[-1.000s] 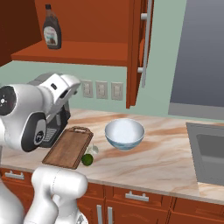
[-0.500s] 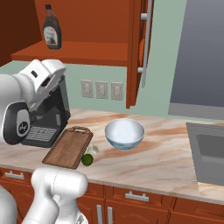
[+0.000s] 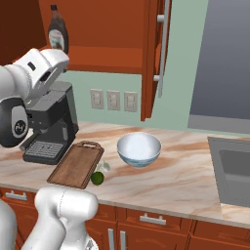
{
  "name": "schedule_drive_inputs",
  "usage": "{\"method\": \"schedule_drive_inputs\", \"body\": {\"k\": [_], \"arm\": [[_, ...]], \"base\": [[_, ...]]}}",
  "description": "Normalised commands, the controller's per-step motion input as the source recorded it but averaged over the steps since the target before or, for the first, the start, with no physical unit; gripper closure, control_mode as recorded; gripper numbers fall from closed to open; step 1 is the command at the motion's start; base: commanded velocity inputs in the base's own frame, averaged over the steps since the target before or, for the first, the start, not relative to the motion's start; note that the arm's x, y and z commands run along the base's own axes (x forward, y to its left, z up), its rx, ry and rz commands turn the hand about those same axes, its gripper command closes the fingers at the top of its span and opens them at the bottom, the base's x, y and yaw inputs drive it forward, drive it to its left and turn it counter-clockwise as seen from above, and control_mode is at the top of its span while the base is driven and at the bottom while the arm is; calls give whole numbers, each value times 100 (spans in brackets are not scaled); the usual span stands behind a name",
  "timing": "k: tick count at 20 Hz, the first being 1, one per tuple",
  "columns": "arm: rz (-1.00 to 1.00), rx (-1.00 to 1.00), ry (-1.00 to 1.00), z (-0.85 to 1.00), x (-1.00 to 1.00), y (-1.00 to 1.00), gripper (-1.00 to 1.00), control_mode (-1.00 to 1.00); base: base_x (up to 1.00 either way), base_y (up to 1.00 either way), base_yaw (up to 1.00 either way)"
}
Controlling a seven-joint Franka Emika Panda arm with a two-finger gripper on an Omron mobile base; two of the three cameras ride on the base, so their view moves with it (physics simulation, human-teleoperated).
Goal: Open the cabinet. Place the bowl and condiment on the counter. Then place the lime and garlic on the cutting board.
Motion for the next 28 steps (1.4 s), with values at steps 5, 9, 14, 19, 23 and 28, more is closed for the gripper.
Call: {"method": "schedule_drive_inputs", "body": {"k": [5,9,14,19,23,28], "arm": [[2,8,-3,20,0,-7,-100,-100],[1,3,-8,4,-3,-1,-100,-100],[0,8,-5,11,3,9,-100,-100],[0,8,-2,14,12,18,-100,-100],[0,7,0,21,17,20,-100,-100],[0,8,0,20,21,20,-100,-100]], "base": [[0,0,0],[0,0,0],[0,0,0],[0,0,0],[0,0,0],[0,0,0]]}}
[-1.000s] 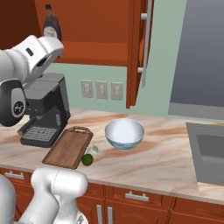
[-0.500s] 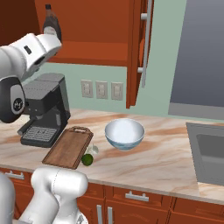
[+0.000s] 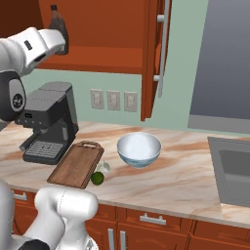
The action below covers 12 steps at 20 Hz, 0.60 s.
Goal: Open the cabinet. Place the bowl and condiment on the counter. Then place the lime and garlic on the cutting board.
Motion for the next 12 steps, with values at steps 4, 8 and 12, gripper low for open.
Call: {"method": "schedule_drive_inputs", "body": {"k": [4,8,12], "arm": [[1,11,4,13,24,14,-100,-100],[3,11,4,6,21,9,-100,-100],[7,14,6,5,15,0,-100,-100]], "base": [[0,0,0],[0,0,0],[0,0,0]]}}
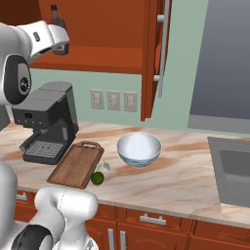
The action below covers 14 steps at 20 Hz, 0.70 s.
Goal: Open the cabinet. Place the bowl and condiment on the counter. Then place the lime and garlic on the cutting board.
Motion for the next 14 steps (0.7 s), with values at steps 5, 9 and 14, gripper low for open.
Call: {"method": "schedule_drive_inputs", "body": {"k": [5,9,14], "arm": [[7,13,3,1,12,0,-100,-100],[6,12,1,0,14,0,-100,-100],[6,11,1,0,19,1,-100,-100]], "base": [[0,0,0],[0,0,0],[0,0,0]]}}
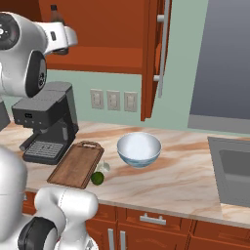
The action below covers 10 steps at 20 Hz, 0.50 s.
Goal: Open the cabinet. Place the bowl and condiment on the counter. Then place the lime and garlic on the cutting board.
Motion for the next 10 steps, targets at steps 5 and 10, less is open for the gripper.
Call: {"method": "schedule_drive_inputs", "body": {"k": [5,10], "arm": [[5,11,2,0,27,5,-100,-100],[5,11,4,0,27,5,-100,-100]], "base": [[0,0,0],[0,0,0]]}}
